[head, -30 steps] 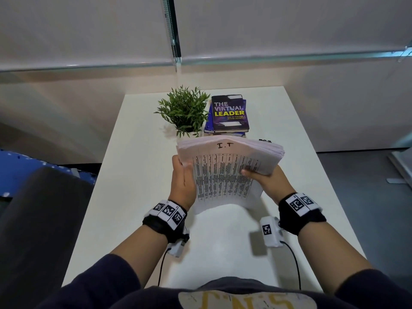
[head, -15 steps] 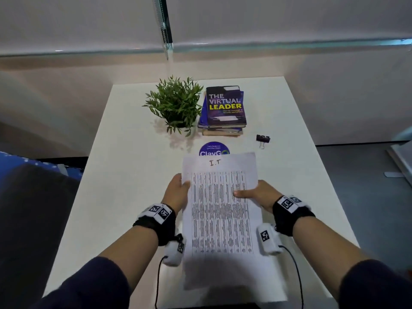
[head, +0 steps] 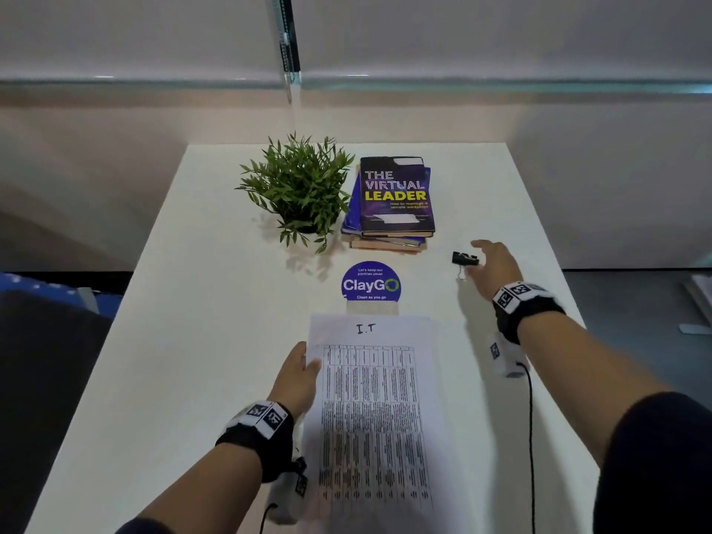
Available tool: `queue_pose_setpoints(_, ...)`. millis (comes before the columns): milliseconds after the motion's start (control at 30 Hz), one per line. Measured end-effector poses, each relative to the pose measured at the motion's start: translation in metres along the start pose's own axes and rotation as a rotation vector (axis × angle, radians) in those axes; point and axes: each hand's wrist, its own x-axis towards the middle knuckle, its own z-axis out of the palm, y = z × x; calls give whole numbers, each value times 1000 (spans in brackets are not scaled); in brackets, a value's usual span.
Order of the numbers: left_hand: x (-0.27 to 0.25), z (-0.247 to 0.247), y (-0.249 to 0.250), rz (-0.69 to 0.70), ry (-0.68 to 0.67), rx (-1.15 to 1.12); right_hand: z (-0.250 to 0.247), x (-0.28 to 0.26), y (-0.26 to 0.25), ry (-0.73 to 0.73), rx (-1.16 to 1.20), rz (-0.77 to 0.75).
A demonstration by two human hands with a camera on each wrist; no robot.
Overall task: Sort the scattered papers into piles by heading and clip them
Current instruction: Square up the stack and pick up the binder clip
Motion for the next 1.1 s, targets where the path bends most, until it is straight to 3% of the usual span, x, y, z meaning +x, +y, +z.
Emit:
queue_pose_setpoints(267, -7, -5, 8, 17, 19, -73, 9, 17, 8, 50, -119, -18)
queue_pose_setpoints(367, -10, -4, 8, -3, 16, -86, 7, 7, 6, -52, -153, -73)
queue_pose_setpoints(467, -12, -4, 12, 4, 26, -79, 8, 3, 6, -117, -121, -29)
queue_pose_setpoints(667, 2, 3, -5, -39, 50, -66, 21, 22, -3, 120, -45, 82)
queue_pose_setpoints(900, 0, 1, -1, 16, 47, -77, 21, 27, 0, 59, 6, -35)
queue_pose_setpoints(967, -2, 0, 4, 35, 43, -81, 16, 11, -13, -13, 156, -79)
queue_pose_setpoints(1100, -6, 0, 9, 32, 43, -79, 12, -48, -49, -389, 508, -61)
